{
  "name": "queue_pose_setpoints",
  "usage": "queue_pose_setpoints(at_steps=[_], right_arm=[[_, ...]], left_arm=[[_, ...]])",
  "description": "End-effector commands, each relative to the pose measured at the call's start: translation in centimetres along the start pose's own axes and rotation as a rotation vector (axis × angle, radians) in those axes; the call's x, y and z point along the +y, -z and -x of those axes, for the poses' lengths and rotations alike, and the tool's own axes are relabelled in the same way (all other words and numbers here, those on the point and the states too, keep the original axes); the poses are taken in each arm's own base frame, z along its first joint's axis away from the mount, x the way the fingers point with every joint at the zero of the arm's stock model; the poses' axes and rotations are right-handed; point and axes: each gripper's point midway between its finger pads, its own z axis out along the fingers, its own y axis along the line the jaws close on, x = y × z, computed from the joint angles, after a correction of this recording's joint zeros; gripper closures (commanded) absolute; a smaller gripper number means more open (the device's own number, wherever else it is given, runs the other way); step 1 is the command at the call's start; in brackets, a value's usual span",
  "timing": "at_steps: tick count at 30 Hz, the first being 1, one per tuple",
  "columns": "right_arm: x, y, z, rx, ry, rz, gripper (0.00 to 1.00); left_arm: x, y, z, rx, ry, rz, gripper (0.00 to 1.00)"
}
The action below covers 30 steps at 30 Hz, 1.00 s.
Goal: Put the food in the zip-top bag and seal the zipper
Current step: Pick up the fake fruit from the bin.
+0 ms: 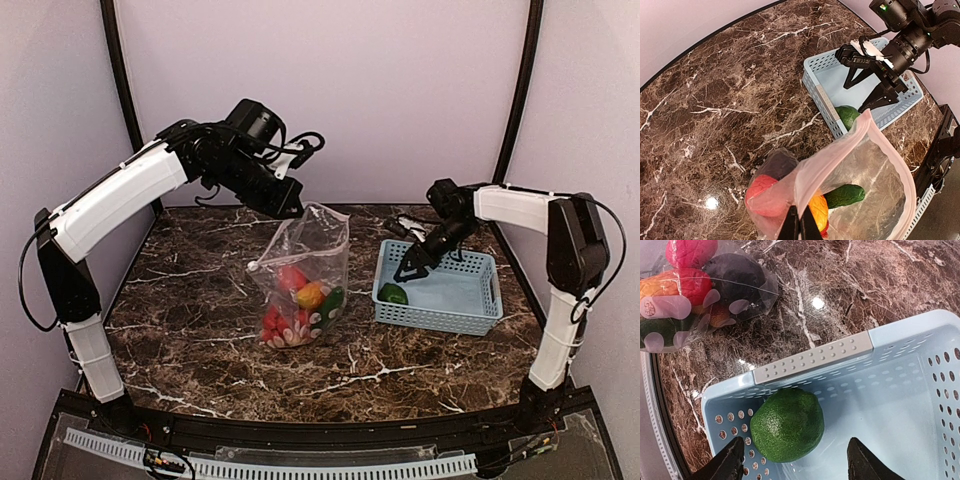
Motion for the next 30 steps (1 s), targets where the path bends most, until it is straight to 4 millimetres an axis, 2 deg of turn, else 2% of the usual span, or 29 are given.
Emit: queue_pose_setpoints(at_steps=[1,16,21,26,30], right_arm=[[0.3,-1.6,-1.2,0.045,-0.044,0.042,0.31],[1.4,-4.8,-3.0,0.151,-0.049,0.079,0.3],[1.6,-5.4,-3.5,0.182,-0.042,0.075,0.25],[1.3,-5.3,-3.7,0.201,-0.045,0.044,0.29],[0.4,-4.7,-4.3,0.236,-0.035,-0.025,0.37]], left_arm=[[-0.3,1.9,0.1,-0.025,0.006,-0.014,0.99],[-0.3,1.7,-0.5,-0.019,0.017,-0.022,0.99],[-0.4,1.7,-0.6,-0.021,0.016,-0.026,0.99],[-0.4,1.6,-0.8,-0.017,0.02,-0.027,0.99],[-0.3,1.6,-0.9,-0.018,0.021,-0.029,0.99]])
